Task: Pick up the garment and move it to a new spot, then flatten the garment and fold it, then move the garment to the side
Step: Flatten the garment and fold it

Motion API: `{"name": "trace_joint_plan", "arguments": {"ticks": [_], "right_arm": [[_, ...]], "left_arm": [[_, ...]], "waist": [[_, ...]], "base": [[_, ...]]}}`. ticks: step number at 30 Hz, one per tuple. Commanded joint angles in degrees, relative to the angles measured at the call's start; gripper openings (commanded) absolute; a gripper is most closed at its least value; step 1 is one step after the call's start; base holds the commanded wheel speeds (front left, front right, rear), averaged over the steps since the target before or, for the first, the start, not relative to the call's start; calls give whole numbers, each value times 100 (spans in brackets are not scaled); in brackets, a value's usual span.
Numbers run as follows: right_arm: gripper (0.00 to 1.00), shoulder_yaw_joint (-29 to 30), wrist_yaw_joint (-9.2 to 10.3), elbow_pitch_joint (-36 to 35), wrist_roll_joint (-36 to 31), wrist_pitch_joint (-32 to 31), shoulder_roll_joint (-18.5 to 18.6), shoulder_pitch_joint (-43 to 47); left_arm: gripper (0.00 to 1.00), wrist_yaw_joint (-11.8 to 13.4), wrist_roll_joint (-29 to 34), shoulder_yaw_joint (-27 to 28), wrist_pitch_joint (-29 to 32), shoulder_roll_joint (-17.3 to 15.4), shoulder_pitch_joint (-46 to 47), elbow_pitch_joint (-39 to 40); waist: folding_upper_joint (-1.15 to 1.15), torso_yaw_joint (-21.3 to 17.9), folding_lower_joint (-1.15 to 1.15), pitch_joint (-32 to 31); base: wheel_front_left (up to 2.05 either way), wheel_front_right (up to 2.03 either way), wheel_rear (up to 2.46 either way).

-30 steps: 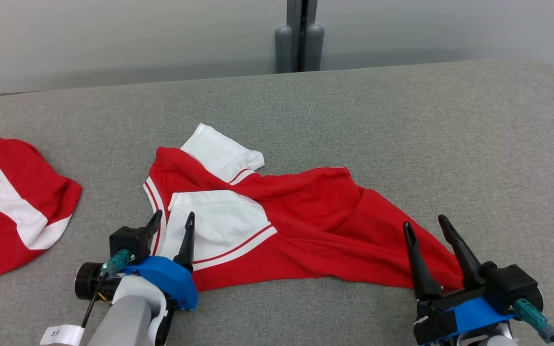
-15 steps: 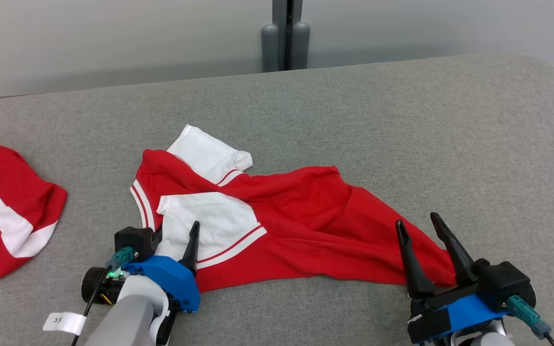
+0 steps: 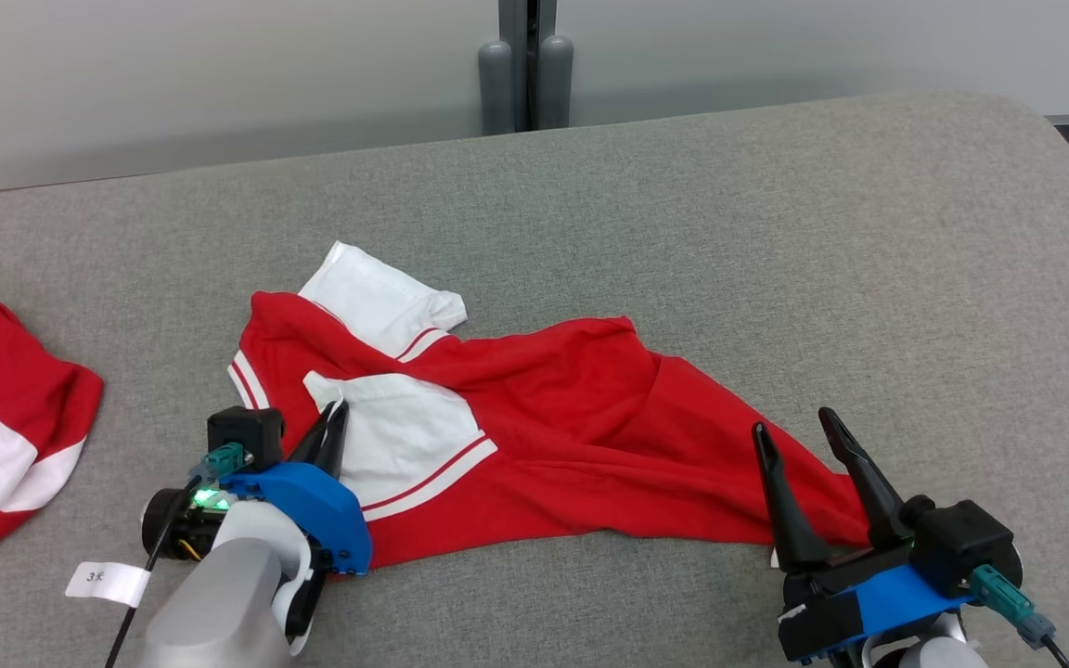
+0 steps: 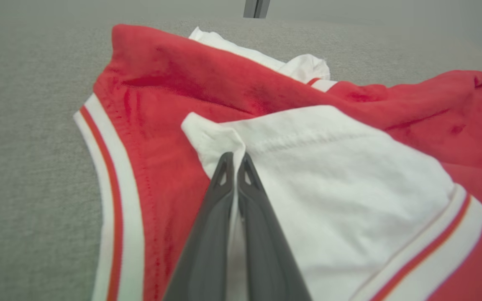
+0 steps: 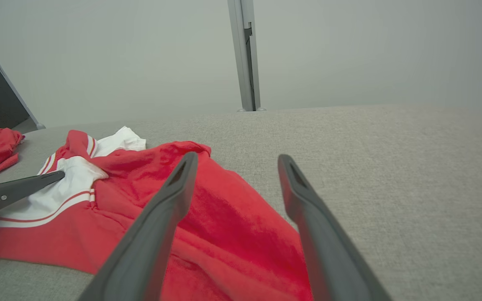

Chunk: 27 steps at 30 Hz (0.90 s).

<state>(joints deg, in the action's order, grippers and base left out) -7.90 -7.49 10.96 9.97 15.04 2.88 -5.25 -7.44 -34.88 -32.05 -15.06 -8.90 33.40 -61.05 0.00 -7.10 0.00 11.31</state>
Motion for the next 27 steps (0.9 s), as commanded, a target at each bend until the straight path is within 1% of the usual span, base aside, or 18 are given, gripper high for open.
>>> {"name": "trace_joint_plan", "arguments": {"ticks": [1, 3, 6, 11, 14, 19, 22, 27], "right_arm": [[100, 0, -1, 10, 39, 20, 1, -62], [100, 24, -1, 7, 56, 20, 1, -62], [100, 58, -1, 0, 82, 20, 1, -45], [100, 140, -1, -34, 95, 20, 1, 28], [100, 188, -1, -43, 114, 21, 1, 84], [100, 241, -1, -55, 163, 20, 0, 210], [100, 256, -1, -65, 195, 20, 1, 268], [100, 344, -1, -66, 220, 20, 1, 347]], "left_arm": [[0, -2, -45, -32, -14, -62, 153, -25], [0, -2, -105, -91, -15, -126, 273, -20], [0, -2, -121, -25, -15, -258, 461, 142], [0, 17, 90, 366, -15, -446, 789, 649], [0, 58, 301, 592, -15, -417, 768, 1047], [0, 28, 642, 764, -15, -317, 302, 1604], [0, 7, 826, 757, -15, -258, -212, 1939], [0, -14, 1103, 709, -16, -321, -1133, 2550]], "waist": [[0, -19, 0, -13], [0, -46, 0, -25], [0, -80, 0, -70], [0, -106, 0, -141], [0, -84, 0, -199], [0, 30, 0, -323], [0, 143, 0, -420], [0, 418, 0, -506]], "base": [[0, 0, 0], [0, 0, 0], [0, 0, 0], [0, 0, 0], [0, 0, 0], [0, 0, 0], [0, 0, 0], [0, 0, 0]]}}
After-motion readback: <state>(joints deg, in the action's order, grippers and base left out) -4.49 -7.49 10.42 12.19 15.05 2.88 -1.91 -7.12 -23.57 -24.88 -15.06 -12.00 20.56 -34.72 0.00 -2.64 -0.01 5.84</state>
